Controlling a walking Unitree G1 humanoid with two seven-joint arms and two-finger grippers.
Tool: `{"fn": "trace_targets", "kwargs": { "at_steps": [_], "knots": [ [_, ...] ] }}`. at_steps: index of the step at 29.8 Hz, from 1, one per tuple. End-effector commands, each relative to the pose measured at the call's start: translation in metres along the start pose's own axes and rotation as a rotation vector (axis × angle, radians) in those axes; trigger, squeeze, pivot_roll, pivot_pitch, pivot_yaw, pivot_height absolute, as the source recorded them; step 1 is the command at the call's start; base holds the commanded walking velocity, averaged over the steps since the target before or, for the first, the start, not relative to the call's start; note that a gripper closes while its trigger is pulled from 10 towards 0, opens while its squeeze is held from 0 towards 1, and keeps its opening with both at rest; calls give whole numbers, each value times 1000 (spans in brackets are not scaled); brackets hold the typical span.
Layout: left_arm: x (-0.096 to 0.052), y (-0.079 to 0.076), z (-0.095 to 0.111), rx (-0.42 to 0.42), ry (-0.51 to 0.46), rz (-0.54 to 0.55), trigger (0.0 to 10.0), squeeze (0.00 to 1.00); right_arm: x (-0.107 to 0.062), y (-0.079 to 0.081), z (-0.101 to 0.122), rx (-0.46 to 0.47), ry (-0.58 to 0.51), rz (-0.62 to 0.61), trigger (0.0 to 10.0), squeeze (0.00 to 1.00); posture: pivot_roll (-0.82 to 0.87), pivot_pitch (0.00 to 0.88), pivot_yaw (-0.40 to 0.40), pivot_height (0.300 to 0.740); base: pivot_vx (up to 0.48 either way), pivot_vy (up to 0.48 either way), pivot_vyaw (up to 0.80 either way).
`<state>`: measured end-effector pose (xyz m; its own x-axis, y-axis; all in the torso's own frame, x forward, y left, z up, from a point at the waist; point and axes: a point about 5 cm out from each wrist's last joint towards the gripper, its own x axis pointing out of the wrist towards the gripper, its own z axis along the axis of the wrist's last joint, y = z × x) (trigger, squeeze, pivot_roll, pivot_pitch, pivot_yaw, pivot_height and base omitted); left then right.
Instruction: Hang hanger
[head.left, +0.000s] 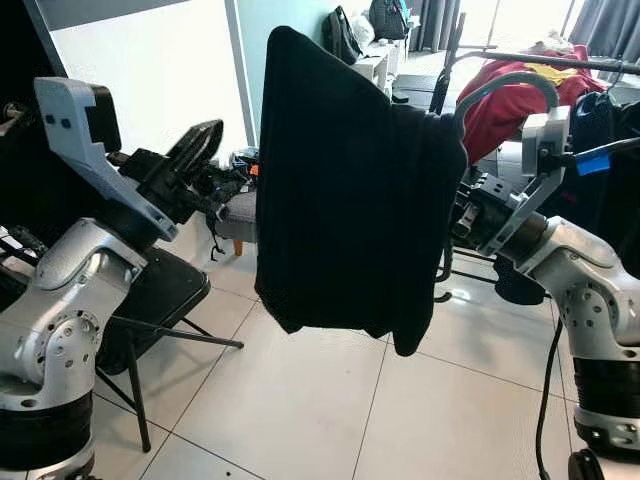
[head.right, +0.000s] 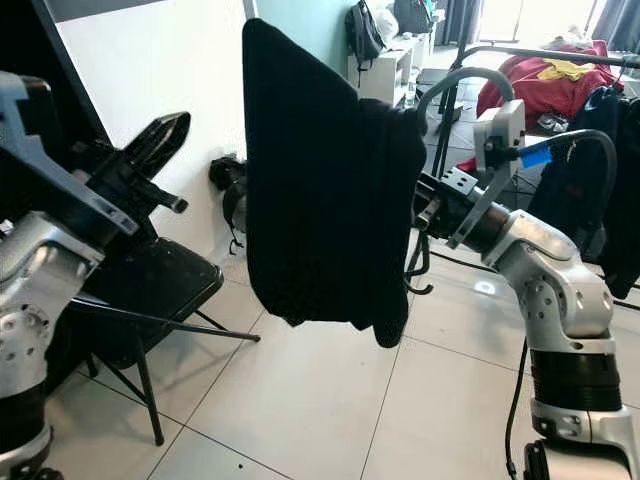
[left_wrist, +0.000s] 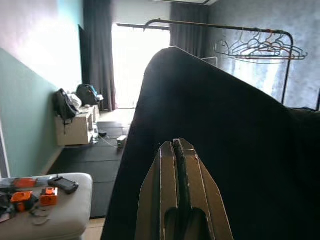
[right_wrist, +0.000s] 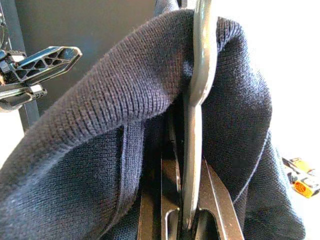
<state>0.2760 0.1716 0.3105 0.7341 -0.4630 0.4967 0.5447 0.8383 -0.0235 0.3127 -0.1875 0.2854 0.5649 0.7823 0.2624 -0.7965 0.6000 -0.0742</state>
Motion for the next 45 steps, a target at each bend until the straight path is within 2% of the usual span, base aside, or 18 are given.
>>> {"fn": "trace_targets", "kwargs": {
  "at_steps": [1, 2, 5, 16, 17, 18, 26, 27, 28, 29, 45],
  "knots": [
    [-1, -6, -6, -5, 31, -31, 4980, 0, 4, 4, 12, -46, -48, 27, 10000, 0, -68, 0, 22, 740, 0, 0, 0],
    [1, -10, -14, 11, 62, -35, 10000, 1000, 5, 7, 12, -49, -52, 45, 10000, 0, -69, 0, 24, 740, 0, 0, 0],
    [3, -11, -22, 47, 91, -15, 10000, 1000, 6, 12, 13, -49, -59, 82, 10000, 0, -70, 0, 24, 740, 0, 0, 0],
    [6, -13, -23, 71, 89, -17, 10000, 1000, 8, 19, 14, -41, -67, 131, 10000, 0, -70, 0, 27, 740, 0, 0, 0],
    [6, -14, -24, 81, 94, -25, 10000, 153, 8, 22, 13, -39, -68, 142, 10000, 0, -70, 0, 28, 740, 0, 0, 0],
    [6, -15, -25, 85, 96, -32, 10000, 0, 9, 23, 13, -38, -68, 148, 10000, 0, -70, 0, 27, 740, 0, 0, 0],
    [5, -18, -26, 72, 98, -46, 10000, 0, 9, 23, 12, -37, -66, 143, 10000, 0, -72, 0, 26, 740, 0, 0, 0],
    [5, -18, -27, 69, 98, -45, 5176, 0, 9, 23, 12, -37, -67, 136, 10000, 0, -73, 0, 25, 740, 0, 0, 0],
    [5, -19, -27, 69, 99, -43, 5176, 0, 9, 22, 12, -37, -68, 131, 10000, 0, -73, 0, 25, 740, 0, 0, 0],
    [5, -19, -28, 71, 99, -40, 0, 0, 9, 22, 12, -37, -68, 126, 10000, 0, -73, 0, 24, 740, 0, 0, 0],
    [4, -13, -25, 91, 86, -2, 0, 0, 10, 14, 11, -35, -61, 57, 10000, 0, -73, 0, 23, 740, 0, 0, 0]
  ]
}}
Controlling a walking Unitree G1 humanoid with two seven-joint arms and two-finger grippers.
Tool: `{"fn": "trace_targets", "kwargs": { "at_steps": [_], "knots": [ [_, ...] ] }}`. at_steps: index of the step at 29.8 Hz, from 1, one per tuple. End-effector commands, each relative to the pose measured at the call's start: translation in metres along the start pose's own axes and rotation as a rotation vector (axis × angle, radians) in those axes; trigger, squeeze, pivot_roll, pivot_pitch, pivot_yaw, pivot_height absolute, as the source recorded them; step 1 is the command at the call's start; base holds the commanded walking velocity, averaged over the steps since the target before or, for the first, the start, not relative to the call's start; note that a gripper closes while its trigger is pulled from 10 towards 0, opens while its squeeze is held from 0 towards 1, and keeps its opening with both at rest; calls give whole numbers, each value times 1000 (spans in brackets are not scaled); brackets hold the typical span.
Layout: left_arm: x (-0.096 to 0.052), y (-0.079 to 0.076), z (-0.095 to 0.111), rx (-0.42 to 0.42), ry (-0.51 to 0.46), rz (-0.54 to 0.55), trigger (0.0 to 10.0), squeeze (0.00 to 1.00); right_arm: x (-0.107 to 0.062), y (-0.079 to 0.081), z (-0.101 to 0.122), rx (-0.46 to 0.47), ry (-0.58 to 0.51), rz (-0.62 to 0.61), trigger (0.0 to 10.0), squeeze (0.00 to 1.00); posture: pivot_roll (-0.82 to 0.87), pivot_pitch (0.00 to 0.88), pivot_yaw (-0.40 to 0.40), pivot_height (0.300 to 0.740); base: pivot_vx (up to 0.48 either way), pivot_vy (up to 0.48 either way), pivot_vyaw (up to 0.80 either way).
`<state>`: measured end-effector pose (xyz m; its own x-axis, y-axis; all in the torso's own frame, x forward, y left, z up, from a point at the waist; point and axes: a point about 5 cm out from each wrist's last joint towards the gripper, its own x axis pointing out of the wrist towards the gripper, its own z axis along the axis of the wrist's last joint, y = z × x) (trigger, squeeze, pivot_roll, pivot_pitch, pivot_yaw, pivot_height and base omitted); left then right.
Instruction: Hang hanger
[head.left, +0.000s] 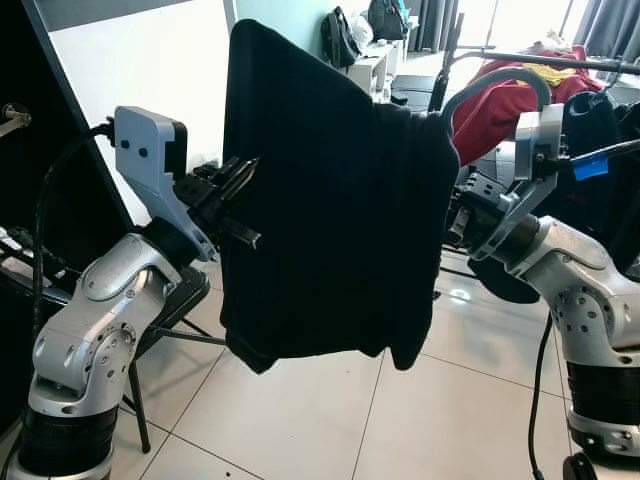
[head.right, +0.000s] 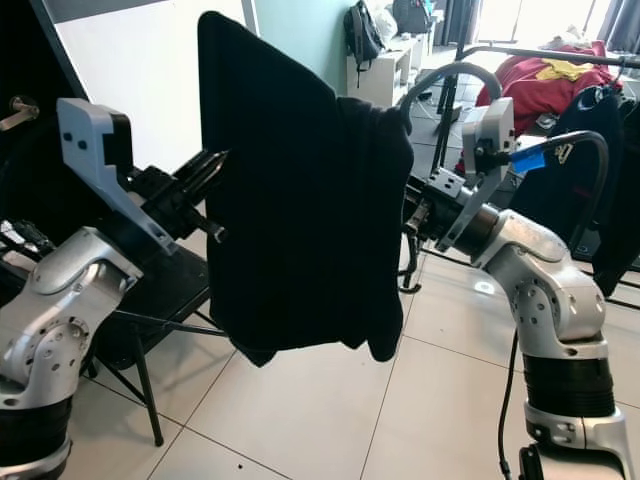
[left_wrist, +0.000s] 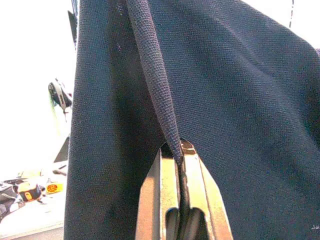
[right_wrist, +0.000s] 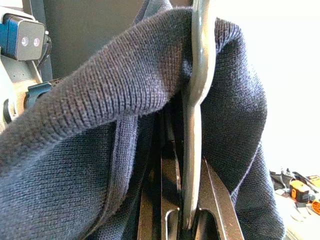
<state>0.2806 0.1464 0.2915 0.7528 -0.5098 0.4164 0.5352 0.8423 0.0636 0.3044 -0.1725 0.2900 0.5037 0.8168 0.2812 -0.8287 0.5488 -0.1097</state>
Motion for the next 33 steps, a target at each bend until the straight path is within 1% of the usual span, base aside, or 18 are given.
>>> {"fn": "trace_targets", "kwargs": {
  "at_steps": [1, 4, 5, 7, 9, 10, 12, 13, 14, 15, 16, 18, 20, 21, 23, 27, 28, 33],
  "knots": [
    [-2, 5, 0, 8, -3, 29, 0, 0, 2, -2, 8, -19, -34, -11, 10000, 0, -73, 0, 23, 740, 0, 0, 0],
    [-2, 6, 0, 8, -5, 30, 0, 0, 2, -4, 6, -17, -25, -30, 10000, 0, -73, 0, 23, 740, 0, 0, 0],
    [-3, 7, 2, 9, -13, 39, 0, 0, 2, -10, 3, -11, -10, -83, 10000, 0, -70, 0, 17, 740, 0, 0, 0],
    [-3, 7, 2, 9, -13, 39, 0, 0, 2, -10, 3, -11, -10, -83, 10000, 0, -70, 0, 17, 740, 0, 0, 0],
    [-6, 17, 11, 15, -49, 81, 0, 0, -2, -33, -9, 41, 32, -287, 10000, 0, -64, 0, 9, 740, 0, 0, 0],
    [-6, 17, 11, 15, -49, 81, 0, 0, -2, -33, -9, 41, 32, -287, 10000, 0, -64, 0, 9, 740, 0, 0, 0],
    [-12, 30, 22, 21, -89, 133, 0, 0, -9, -48, -17, 90, 44, -430, 10000, 0, -59, 0, 4, 740, 0, 0, 0],
    [-12, 30, 22, 21, -89, 133, 0, 0, -9, -48, -17, 90, 44, -430, 10000, 0, -59, 0, 4, 740, 0, 0, 0],
    [-16, 36, 27, 24, -107, 158, 0, 0, -12, -52, -20, 111, 40, -475, 10000, 0, -59, 0, 3, 740, 0, 0, 0],
    [-16, 36, 27, 24, -107, 158, 0, 0, -12, -52, -20, 111, 40, -475, 10000, 0, -59, 0, 3, 740, 0, 0, 0],
    [-20, 42, 32, 24, -128, 185, 0, 0, -15, -54, -23, 131, 38, -511, 10000, 0, -57, 0, -2, 740, 0, 0, 0],
    [-20, 42, 32, 24, -128, 185, 0, 0, -15, -54, -23, 131, 38, -511, 10000, 0, -57, 0, -2, 740, 0, 0, 0],
    [-27, 53, 42, 11, -176, 236, 0, 0, -19, -56, -31, 184, 34, -564, 10000, 0, -55, 0, -7, 740, 0, 0, 0],
    [-29, 56, 44, 4, -190, 248, 0, 0, -20, -56, -34, 203, 32, -576, 10000, 0, -55, 0, -7, 740, 0, 0, 0],
    [-31, 56, 44, -1, -193, 254, 0, 0, -21, -56, -37, 224, 20, -595, 10000, 0, -55, 0, -7, 740, 0, 0, 0],
    [-34, 54, 37, -26, -178, 260, 0, 0, -21, -61, -38, 265, -20, -645, 10000, 0, -55, 0, -9, 740, 0, 0, 0],
    [-36, 52, 33, -45, -174, 266, 0, 0, -20, -63, -38, 286, -40, -666, 10000, 0, -54, 0, -11, 740, 0, 0, 0],
    [-37, 52, 28, -64, -171, 288, 0, 0, -18, -65, -38, 304, -57, -686, 10000, 0, -51, 0, -13, 740, 0, 0, 0]
  ]
}}
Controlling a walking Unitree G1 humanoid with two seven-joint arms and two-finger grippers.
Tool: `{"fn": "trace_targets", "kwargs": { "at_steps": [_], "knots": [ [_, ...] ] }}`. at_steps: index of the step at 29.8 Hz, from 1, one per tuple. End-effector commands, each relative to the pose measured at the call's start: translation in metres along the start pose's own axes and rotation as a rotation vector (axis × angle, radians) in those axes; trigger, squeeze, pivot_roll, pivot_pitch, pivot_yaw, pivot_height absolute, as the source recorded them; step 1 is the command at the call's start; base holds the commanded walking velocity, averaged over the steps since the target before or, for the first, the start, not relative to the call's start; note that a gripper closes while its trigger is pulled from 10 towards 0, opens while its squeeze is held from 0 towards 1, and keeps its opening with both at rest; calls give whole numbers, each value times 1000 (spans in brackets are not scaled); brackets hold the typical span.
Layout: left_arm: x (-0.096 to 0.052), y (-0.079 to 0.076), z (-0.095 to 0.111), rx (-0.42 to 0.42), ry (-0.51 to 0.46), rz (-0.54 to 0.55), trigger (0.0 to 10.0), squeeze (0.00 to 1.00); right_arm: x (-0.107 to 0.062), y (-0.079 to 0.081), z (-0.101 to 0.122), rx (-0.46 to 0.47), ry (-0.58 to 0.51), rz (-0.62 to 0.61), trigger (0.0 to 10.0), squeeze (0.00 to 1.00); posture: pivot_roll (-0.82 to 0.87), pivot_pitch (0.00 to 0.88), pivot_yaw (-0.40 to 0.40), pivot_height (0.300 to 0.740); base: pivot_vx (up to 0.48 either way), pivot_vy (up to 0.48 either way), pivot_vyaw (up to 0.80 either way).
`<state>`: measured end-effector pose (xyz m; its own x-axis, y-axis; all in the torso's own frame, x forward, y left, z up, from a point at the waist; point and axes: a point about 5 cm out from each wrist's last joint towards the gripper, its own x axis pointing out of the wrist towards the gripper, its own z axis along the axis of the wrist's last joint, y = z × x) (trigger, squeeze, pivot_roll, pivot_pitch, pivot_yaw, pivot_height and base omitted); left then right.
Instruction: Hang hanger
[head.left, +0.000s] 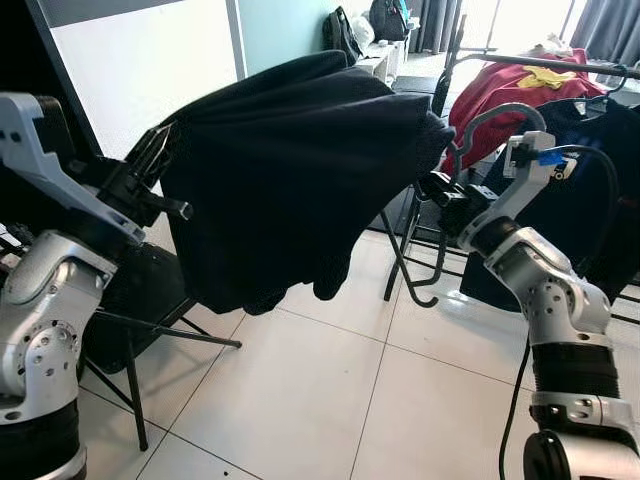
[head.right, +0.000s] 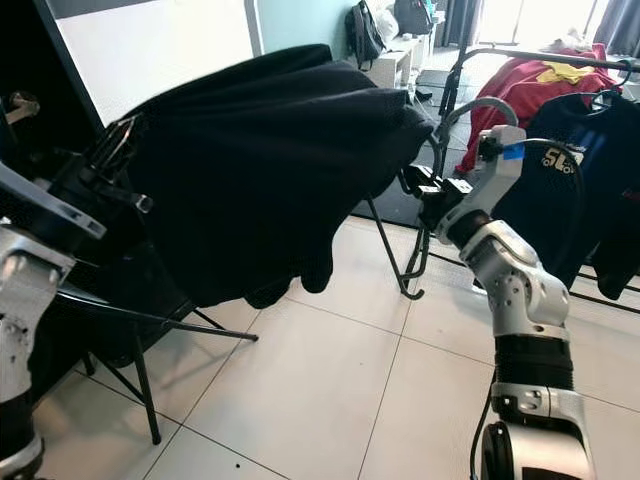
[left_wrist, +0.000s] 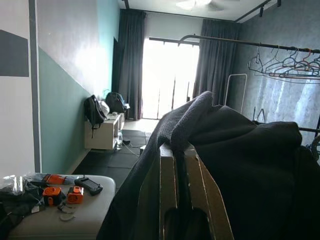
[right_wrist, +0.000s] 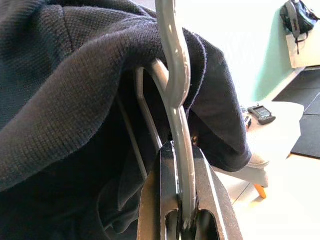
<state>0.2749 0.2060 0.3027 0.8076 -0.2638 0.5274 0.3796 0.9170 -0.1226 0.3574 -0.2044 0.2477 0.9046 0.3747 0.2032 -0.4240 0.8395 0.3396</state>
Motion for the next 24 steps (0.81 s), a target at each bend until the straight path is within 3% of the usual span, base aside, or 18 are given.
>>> {"fn": "trace_targets", "kwargs": {
  "at_steps": [1, 5, 7, 11, 15, 17, 20, 21, 23, 24],
  "knots": [
    [-6, 7, 5, 9, -47, 73, 0, 0, -1, -9, 11, 31, -71, -77, 10000, 0, -50, 0, -14, 740, 0, 0, 0],
    [-7, 20, 8, 3, -79, 173, 0, 0, 1, -7, 3, 58, -59, -107, 10000, 0, -48, 0, -13, 740, 0, 0, 0],
    [-7, 20, 8, 3, -79, 173, 0, 0, 1, -7, 3, 58, -59, -107, 10000, 0, -48, 0, -13, 740, 0, 0, 0],
    [-12, 51, 22, -23, -187, 417, 0, 0, 3, 3, -21, 101, -9, -118, 10000, 0, -49, 0, -4, 740, 0, 0, 0],
    [-13, 55, 17, -50, -165, 463, 0, 0, 5, 9, -36, 37, 79, -109, 10000, 0, -51, 0, 1, 740, 0, 0, 0],
    [-10, 44, 0, -73, -72, 409, 0, 0, 5, 19, -56, -41, 210, -52, 10000, 0, -55, 0, 5, 740, 0, 0, 0],
    [-10, 44, 0, -73, -72, 409, 0, 0, 5, 19, -56, -41, 210, -52, 10000, 0, -55, 0, 5, 740, 0, 0, 0],
    [-8, 33, -15, -91, -4, 355, 0, 0, 4, 25, -66, -94, 287, -6, 10000, 0, -54, 0, 4, 740, 0, 0, 0],
    [-3, 1, -42, -158, 113, 236, 0, 0, 3, 36, -80, -110, 403, 50, 10000, 0, -49, 0, -2, 740, 0, 0, 0],
    [-3, 1, -42, -158, 113, 236, 0, 0, 3, 36, -80, -110, 403, 50, 10000, 0, -49, 0, -2, 740, 0, 0, 0]
  ]
}}
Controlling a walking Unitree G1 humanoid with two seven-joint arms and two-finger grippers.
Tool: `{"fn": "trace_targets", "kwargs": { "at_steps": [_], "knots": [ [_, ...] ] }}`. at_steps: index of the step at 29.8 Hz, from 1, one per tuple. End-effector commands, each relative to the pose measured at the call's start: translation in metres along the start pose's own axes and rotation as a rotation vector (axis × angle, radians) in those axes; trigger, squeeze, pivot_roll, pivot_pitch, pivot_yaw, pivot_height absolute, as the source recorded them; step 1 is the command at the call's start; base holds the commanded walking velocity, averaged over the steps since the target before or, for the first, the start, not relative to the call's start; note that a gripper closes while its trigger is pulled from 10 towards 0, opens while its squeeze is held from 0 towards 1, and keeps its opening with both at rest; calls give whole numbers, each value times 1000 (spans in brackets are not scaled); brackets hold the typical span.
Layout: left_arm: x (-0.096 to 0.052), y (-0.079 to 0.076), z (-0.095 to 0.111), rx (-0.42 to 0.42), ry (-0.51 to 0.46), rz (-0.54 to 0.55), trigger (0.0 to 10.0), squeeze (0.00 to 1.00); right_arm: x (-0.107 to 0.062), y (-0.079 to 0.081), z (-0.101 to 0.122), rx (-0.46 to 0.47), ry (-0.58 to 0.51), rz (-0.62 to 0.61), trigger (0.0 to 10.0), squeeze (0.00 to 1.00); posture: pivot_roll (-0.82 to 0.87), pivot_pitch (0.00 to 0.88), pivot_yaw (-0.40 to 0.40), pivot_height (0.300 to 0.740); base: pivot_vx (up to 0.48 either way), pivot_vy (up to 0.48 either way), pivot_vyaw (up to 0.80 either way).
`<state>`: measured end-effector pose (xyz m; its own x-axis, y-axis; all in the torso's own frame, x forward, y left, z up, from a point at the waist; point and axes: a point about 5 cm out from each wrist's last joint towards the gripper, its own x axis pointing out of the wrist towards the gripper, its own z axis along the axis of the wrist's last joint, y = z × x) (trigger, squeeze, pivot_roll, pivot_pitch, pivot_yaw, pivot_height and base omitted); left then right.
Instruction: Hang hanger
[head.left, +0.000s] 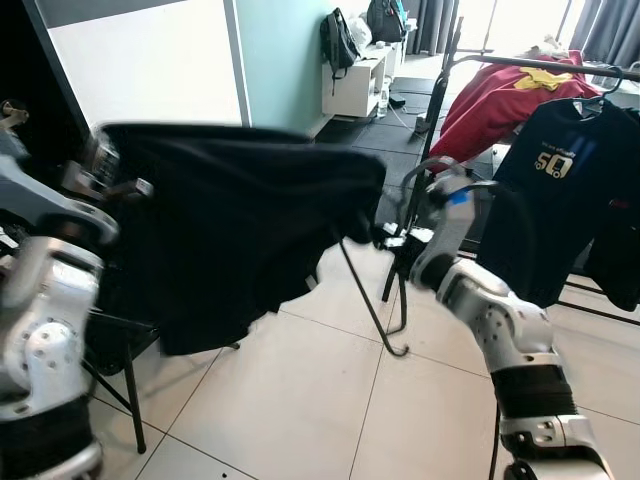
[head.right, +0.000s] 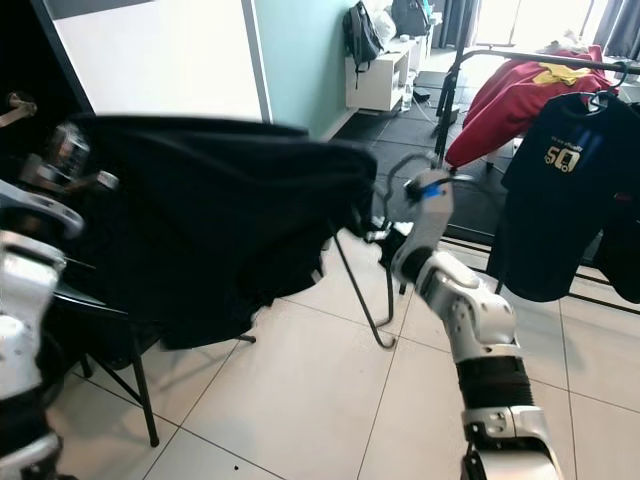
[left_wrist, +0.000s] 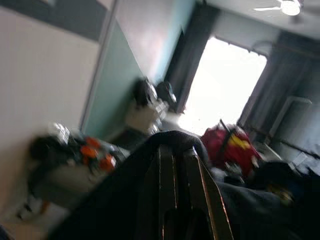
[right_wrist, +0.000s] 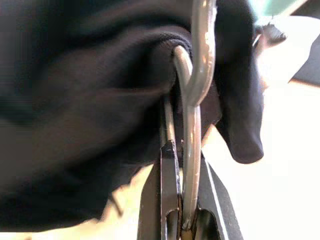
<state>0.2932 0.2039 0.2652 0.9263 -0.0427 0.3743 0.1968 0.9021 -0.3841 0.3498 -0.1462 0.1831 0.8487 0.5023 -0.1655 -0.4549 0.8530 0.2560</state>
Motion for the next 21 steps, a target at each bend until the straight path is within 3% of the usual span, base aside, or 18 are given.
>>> {"fn": "trace_targets", "kwargs": {
  "at_steps": [1, 2, 4, 5, 9, 10, 14, 15, 21],
  "knots": [
    [0, -9, -3, 5, 20, -42, 0, 0, 0, 6, 2, -27, 6, 22, 10000, 0, -49, 0, -2, 740, 0, 0, 0],
    [-1, -25, -15, -22, 69, -99, 0, 0, 1, 11, 0, -28, 44, 49, 10000, 0, -49, 0, -1, 740, 0, 0, 0],
    [-1, -25, -15, -22, 69, -99, 0, 0, 1, 11, 0, -28, 44, 49, 10000, 0, -49, 0, -1, 740, 0, 0, 0],
    [-2, -40, -25, -58, 106, -144, 0, 0, 2, 16, 0, -35, 58, 67, 10000, 0, -47, 0, -4, 740, 0, 0, 0],
    [-3, -55, -34, -98, 165, -187, 157, 0, 4, 20, 9, -59, 0, 68, 10000, 0, -44, 0, -1, 740, 0, 0, 0],
    [-4, -57, -37, -112, 192, -192, 39, 0, 4, 19, 19, -65, -71, 40, 10000, 0, -43, 0, -2, 740, 0, 0, 0],
    [-5, -58, -39, -120, 220, -198, 0, 0, 4, 18, 28, -56, -128, 19, 10000, 0, -43, 0, -2, 740, 0, 0, 0],
    [-11, -53, -47, -77, 291, -193, 196, 0, 2, 15, 41, -43, -216, 5, 10000, 0, -39, 0, -4, 740, 0, 0, 0],
    [-16, -49, -50, -67, 327, -184, 510, 0, 0, 14, 52, -12, -283, 6, 10000, 0, -37, 0, -3, 740, 0, 0, 0]
  ]
}}
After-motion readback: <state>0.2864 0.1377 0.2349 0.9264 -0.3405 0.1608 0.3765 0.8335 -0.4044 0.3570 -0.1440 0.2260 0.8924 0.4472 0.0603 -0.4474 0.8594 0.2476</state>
